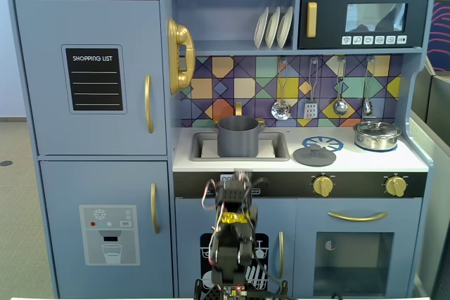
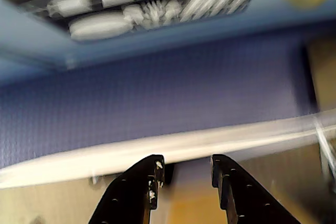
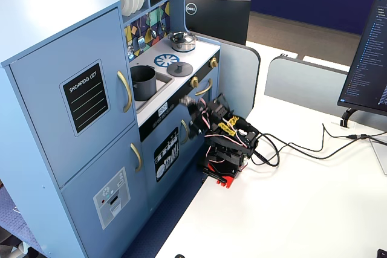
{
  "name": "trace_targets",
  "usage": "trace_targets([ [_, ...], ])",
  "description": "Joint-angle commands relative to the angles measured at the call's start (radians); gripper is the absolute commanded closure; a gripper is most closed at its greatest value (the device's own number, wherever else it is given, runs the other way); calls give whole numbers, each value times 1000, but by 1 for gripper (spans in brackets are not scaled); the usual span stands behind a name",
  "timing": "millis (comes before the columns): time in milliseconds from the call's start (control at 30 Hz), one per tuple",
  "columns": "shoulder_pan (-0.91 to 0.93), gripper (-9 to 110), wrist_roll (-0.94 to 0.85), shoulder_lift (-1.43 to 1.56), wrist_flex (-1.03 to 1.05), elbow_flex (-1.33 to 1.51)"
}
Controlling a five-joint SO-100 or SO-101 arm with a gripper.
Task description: Pick up the lid from the counter and put it on the gray recipient
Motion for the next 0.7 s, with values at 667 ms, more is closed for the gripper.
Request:
trace_targets([
  [667,483,101,-72,-258,-1304,-167],
])
